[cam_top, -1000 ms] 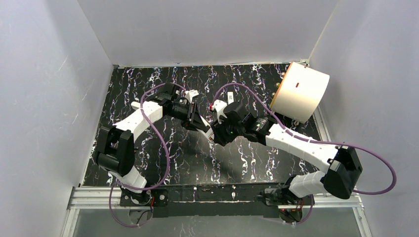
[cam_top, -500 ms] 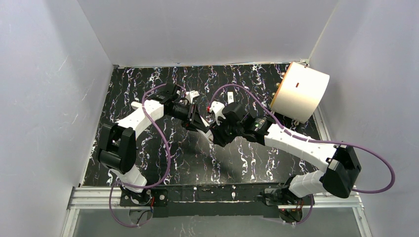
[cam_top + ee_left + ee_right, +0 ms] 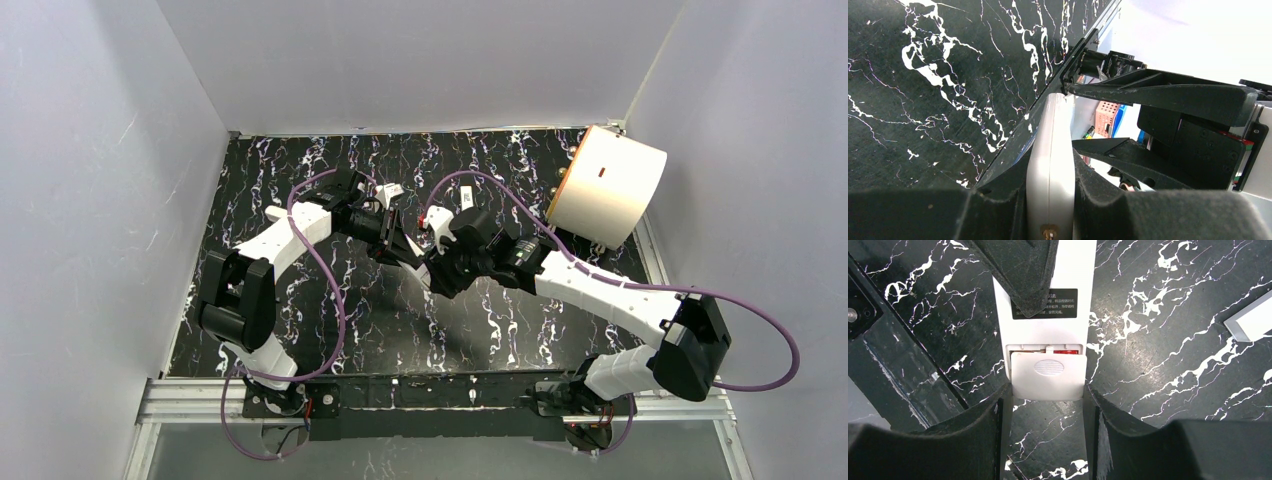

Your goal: Load the batteries into the remote control

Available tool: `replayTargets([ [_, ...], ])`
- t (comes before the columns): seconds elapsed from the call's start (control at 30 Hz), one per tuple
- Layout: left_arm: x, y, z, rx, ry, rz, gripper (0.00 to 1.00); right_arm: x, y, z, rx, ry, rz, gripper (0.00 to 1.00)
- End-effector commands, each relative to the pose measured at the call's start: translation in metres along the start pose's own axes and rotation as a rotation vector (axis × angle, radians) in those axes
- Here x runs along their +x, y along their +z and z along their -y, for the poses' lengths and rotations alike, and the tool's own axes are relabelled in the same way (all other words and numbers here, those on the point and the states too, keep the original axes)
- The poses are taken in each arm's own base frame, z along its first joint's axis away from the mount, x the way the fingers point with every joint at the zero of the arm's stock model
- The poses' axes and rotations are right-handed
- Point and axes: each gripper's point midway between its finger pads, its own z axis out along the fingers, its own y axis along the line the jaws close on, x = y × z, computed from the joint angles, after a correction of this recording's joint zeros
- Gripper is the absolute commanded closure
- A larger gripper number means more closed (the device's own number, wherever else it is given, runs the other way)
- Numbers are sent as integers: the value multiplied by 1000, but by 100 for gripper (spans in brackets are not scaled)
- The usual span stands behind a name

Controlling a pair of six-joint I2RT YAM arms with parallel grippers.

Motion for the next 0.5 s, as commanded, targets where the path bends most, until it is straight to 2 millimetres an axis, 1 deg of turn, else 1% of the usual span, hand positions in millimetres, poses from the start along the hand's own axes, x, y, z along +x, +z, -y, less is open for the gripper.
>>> replayTargets([
  [0.0,1,-3,13,27,5,-10,100,-23,-5,-8,-26,-38,72,59],
  [0.17,1,-3,14,36,3,-15,100,-23,-2,-9,-22,-41,69,59],
  [0.47,12,-3,28,88,59,-51,100,-22,2,-16,-63,-55,48,59],
])
